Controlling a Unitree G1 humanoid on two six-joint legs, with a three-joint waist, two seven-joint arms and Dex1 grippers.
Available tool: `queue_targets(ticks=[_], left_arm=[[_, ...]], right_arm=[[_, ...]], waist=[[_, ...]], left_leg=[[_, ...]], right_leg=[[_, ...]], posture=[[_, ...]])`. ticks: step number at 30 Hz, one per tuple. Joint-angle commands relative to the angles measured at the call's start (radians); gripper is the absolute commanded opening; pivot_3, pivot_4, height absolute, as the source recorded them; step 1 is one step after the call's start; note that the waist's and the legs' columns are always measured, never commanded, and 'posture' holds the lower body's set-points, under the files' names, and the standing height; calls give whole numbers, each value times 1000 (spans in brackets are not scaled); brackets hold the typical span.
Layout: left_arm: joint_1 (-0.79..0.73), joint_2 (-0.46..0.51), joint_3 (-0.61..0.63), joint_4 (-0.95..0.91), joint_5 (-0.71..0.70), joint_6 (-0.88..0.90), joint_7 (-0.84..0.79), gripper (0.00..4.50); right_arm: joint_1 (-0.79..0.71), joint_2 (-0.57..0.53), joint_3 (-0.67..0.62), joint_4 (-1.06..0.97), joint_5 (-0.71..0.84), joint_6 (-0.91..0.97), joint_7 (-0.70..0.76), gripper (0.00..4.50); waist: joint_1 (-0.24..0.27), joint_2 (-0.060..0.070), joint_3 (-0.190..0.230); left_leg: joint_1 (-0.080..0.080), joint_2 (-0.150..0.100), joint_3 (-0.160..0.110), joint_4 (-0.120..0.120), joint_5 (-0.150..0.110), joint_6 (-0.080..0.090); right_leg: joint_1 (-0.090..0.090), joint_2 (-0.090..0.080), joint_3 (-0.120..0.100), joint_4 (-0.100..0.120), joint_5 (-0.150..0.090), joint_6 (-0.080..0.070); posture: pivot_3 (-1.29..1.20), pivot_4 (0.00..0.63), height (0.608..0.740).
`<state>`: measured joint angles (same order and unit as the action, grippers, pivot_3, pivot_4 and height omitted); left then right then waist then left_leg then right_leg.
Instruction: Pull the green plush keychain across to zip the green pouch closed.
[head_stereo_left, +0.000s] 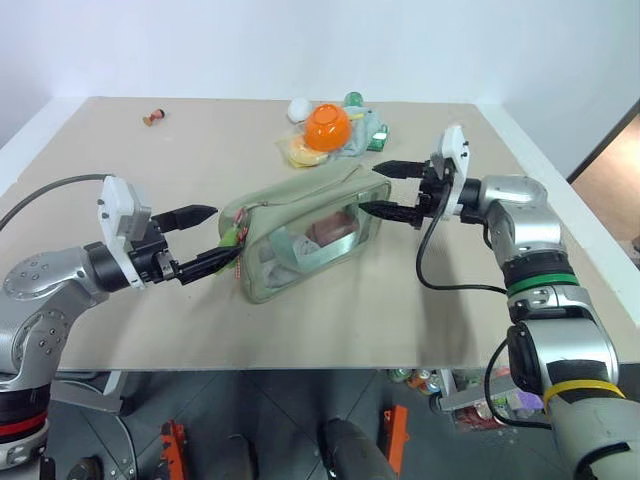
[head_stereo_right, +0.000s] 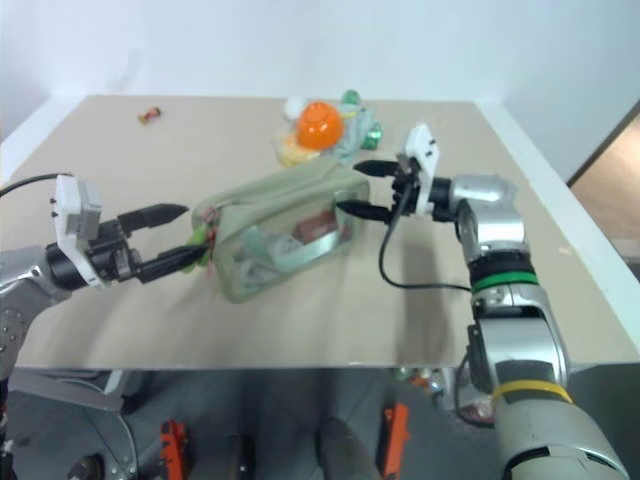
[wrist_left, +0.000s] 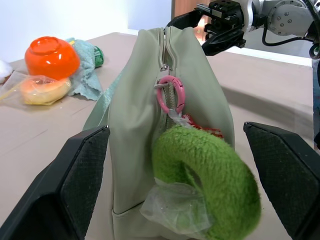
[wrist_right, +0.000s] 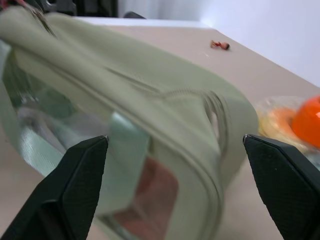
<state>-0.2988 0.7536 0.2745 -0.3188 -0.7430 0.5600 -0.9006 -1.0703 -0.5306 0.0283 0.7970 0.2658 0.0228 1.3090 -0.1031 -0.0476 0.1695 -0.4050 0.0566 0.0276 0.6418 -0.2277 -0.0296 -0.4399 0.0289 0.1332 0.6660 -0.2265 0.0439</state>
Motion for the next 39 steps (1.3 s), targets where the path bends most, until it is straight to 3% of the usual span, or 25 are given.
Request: queue_targets(ticks=[1,3,8,10,19,23,31,39], left_arm=[[-27,-3,20,5,22,-45,14,4500],[-36,-8,18,21,35,-61,21,4500],[-66,-22,5,47,48,-74,28,4500],[-83,-31,1,59,48,-76,30,4500],[-121,-39,-19,98,72,-91,18,4500],[-133,-41,-19,114,77,-102,18,4500],[-146,-40,-23,139,87,-119,11,4500],[-167,-35,-39,146,42,-62,-32,4500]], right_arm=[[-26,-13,-26,3,4,-16,29,2953],[-17,-16,-28,-11,9,-8,39,2447],[8,-24,-31,-52,12,4,48,488],[17,-27,-33,-72,13,4,44,20],[67,-63,-47,-233,34,46,37,20],[99,-107,-68,-390,75,163,17,20],[293,-202,-122,-735,175,369,-37,20],[455,-262,-145,-808,175,355,-67,20]], waist=[[0,0,0],[1,0,0],[1,0,0],[2,0,0],[4,0,0],[6,1,1],[11,1,1],[19,1,1]], left_leg=[[0,0,0,0,0,0],[0,0,-1,0,0,0],[0,0,-1,1,0,0],[0,0,-1,1,0,0],[-1,0,-2,1,0,0],[-2,0,-2,1,0,0],[-2,0,-4,1,0,0],[-3,-1,-4,7,0,0]], right_leg=[[0,0,-1,0,0,0],[1,0,-1,0,0,0],[1,0,-1,0,0,0],[1,0,-2,0,0,0],[1,-1,-2,1,0,0],[0,-1,-2,1,0,0],[0,0,-3,1,0,0],[2,-1,-4,1,-3,4]], posture=[[0,150,740],[0,150,740],[0,150,740],[0,150,740],[0,150,740],[0,150,740],[0,150,740],[0,150,740]])
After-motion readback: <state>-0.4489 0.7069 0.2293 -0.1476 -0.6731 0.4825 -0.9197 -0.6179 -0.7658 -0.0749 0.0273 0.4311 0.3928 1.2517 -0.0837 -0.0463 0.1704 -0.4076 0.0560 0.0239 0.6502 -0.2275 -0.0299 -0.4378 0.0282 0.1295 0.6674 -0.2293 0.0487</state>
